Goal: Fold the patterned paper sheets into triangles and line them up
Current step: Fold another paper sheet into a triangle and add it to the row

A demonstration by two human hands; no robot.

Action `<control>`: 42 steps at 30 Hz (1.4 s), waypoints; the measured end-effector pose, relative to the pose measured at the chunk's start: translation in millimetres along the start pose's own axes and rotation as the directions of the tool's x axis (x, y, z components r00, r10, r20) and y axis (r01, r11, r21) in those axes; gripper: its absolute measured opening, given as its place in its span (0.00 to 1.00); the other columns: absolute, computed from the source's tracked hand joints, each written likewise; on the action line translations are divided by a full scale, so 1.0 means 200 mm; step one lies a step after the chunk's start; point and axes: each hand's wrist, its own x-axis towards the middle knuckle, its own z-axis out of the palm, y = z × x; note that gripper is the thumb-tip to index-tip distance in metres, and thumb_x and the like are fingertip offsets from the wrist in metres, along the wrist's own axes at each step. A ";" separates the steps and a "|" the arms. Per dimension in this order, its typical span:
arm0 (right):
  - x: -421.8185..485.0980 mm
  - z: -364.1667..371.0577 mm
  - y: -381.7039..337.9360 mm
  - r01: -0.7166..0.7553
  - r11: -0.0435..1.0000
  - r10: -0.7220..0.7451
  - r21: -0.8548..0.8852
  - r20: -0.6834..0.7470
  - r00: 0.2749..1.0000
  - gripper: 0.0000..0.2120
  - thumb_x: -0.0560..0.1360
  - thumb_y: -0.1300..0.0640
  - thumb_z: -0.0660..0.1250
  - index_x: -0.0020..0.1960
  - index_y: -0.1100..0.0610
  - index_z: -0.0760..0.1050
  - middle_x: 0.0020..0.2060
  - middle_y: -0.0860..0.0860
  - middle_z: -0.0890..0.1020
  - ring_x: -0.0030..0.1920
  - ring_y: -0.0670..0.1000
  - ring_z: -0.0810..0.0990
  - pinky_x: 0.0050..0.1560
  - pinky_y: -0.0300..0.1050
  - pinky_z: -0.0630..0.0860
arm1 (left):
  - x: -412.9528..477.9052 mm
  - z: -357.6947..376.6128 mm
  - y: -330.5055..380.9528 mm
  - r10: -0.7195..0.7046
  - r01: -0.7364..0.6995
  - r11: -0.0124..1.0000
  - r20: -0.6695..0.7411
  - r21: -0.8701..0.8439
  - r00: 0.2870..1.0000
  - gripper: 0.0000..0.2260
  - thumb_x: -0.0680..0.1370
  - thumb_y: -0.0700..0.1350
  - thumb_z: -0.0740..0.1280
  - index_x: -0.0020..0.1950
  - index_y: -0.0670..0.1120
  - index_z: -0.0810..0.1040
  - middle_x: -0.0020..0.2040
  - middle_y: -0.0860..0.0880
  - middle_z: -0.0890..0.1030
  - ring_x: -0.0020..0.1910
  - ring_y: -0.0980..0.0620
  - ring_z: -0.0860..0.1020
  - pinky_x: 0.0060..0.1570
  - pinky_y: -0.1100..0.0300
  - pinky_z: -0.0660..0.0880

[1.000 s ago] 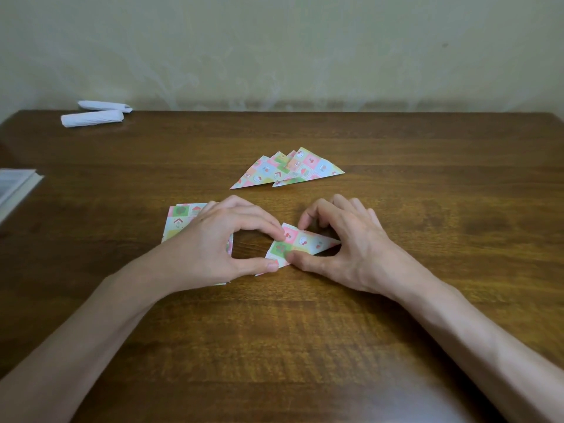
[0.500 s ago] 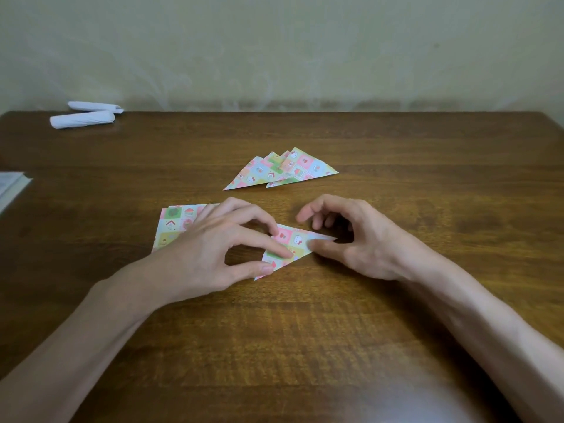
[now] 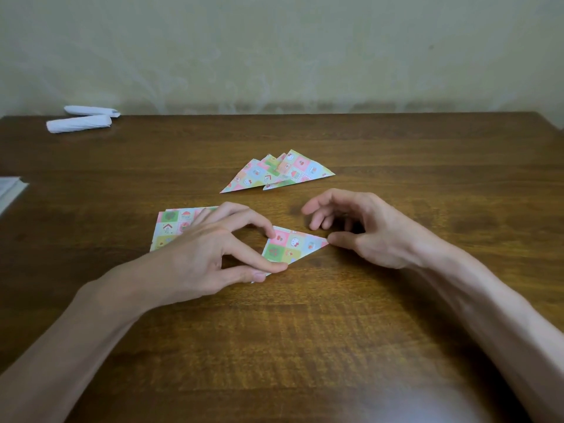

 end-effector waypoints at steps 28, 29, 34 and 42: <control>-0.06 0.21 -0.07 -0.070 0.902 -0.061 -0.426 -0.286 0.956 0.20 0.72 0.33 0.69 0.55 0.44 0.83 0.55 0.40 0.78 0.58 0.45 0.73 0.58 0.39 0.71 | 0.03 0.03 0.01 -0.218 0.242 0.963 -0.181 0.121 0.959 0.40 0.69 0.79 0.59 0.78 0.63 0.67 0.73 0.70 0.62 0.73 0.68 0.55 0.67 0.59 0.58; -0.06 0.21 -0.07 -0.065 0.914 -0.060 -0.400 -0.292 0.955 0.17 0.72 0.34 0.70 0.53 0.44 0.82 0.54 0.40 0.78 0.57 0.45 0.73 0.57 0.39 0.72 | 0.03 0.03 0.01 -0.220 0.243 0.962 -0.174 0.124 0.960 0.40 0.69 0.79 0.58 0.78 0.63 0.68 0.73 0.70 0.62 0.73 0.68 0.55 0.67 0.59 0.58; -0.05 0.19 -0.08 -0.033 0.991 -0.008 -0.128 -0.307 0.952 0.05 0.76 0.54 0.75 0.49 0.47 0.81 0.45 0.42 0.84 0.49 0.45 0.81 0.47 0.35 0.72 | 0.03 0.02 -0.01 -0.244 0.262 0.961 -0.173 0.089 0.954 0.41 0.67 0.79 0.59 0.78 0.65 0.67 0.73 0.72 0.60 0.70 0.74 0.53 0.66 0.59 0.59; -0.04 0.20 -0.11 0.076 0.882 0.138 0.465 -0.410 0.902 0.07 0.73 0.63 0.79 0.50 0.58 0.85 0.42 0.57 0.87 0.41 0.49 0.83 0.49 0.42 0.80 | 0.05 0.00 0.08 -0.418 0.206 0.806 -0.287 -0.555 0.862 0.13 0.70 0.56 0.73 0.48 0.50 0.87 0.40 0.52 0.87 0.41 0.53 0.85 0.41 0.66 0.79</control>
